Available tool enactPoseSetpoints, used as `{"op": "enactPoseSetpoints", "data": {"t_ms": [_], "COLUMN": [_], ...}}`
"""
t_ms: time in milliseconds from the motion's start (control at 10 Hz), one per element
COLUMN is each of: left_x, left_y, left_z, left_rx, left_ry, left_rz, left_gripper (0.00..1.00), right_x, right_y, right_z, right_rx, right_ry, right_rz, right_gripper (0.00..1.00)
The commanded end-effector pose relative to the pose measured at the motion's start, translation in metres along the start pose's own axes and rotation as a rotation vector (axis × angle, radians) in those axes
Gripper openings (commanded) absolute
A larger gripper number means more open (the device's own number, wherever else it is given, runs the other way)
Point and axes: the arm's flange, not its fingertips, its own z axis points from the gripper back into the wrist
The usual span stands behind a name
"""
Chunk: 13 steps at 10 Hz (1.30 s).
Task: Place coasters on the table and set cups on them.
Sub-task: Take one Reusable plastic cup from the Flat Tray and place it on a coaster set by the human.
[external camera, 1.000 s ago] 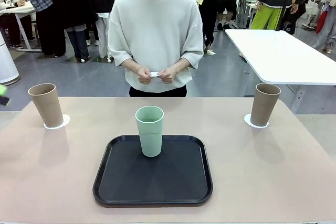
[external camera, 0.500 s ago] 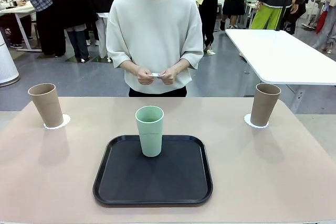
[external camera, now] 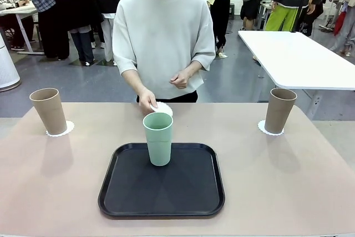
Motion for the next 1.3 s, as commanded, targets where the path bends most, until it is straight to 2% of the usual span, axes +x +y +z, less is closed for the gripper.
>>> {"op": "enactPoseSetpoints", "data": {"t_ms": [0, 100, 200, 1200], "left_x": [0.003, -0.008, 0.001, 0.001], "left_y": [0.002, 0.005, 0.001, 0.001], "left_z": [0.009, 0.003, 0.004, 0.004], "left_rx": [-0.033, -0.069, -0.011, -0.011], "left_ry": [0.018, 0.033, 0.007, 0.007], "left_rz": [-0.053, -0.079, -0.014, -0.014], "left_gripper": [1.0, 1.0, 1.0, 1.0], "right_x": [-0.001, -0.001, -0.001, -0.001], "right_y": [0.001, 0.001, 0.001, 0.001], "right_z": [-0.001, -0.001, -0.001, -0.001], "right_rx": [0.0, 0.0, 0.0, 0.0], "right_ry": [-0.01, -0.01, -0.01, -0.01], "right_rz": [0.004, 0.004, 0.004, 0.004], "right_gripper": [1.0, 1.0, 1.0, 1.0]}}
